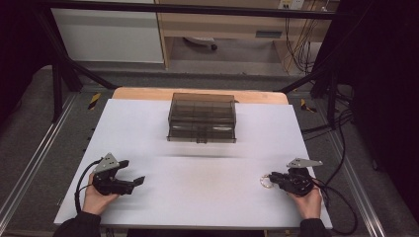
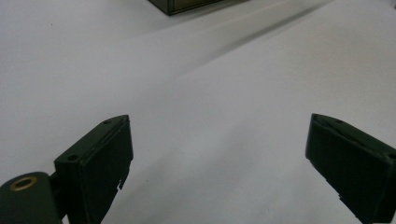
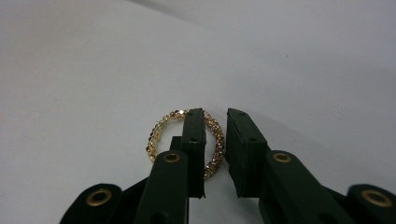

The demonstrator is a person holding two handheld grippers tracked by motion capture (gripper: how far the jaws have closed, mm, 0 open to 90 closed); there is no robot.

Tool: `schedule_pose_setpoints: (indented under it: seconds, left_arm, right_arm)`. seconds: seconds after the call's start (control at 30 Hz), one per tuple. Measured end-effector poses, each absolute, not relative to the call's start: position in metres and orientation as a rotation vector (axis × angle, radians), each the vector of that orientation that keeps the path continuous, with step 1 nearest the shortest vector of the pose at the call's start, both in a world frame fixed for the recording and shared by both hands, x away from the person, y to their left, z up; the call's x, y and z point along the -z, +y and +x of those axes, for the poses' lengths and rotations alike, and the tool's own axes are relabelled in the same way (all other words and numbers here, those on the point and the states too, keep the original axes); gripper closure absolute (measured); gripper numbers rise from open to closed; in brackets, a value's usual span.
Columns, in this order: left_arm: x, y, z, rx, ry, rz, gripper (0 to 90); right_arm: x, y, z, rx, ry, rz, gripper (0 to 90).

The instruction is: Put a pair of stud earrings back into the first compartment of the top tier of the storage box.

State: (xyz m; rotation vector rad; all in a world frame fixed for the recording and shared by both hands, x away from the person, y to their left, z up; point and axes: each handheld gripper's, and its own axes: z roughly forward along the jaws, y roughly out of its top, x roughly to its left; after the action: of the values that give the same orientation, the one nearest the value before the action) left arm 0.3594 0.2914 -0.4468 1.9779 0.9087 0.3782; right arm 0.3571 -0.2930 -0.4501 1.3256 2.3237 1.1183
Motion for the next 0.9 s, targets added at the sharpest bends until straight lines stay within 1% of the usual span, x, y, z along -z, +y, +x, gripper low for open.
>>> schedule_pose_setpoints:
  seconds: [0.03,0.3,0.9]
  left_arm:
    - [0.4469,0.2913,0.3595,-0.378,0.908,1.979,7.1]
    - [0.4467,0.2916,0.3594,-0.380,0.909,1.978,7.1]
    - [0.4463,0.2917,0.3592,-0.383,0.908,1.976,7.1]
  right_arm:
    - [0.4505,-0.2927,0.3572,-1.109,2.324,1.327,80.1]
    - [0.4515,-0.2932,0.3579,-1.091,2.327,1.321,84.2]
    - [0.4457,-0.2924,0.3557,-1.104,2.318,1.332,86.3]
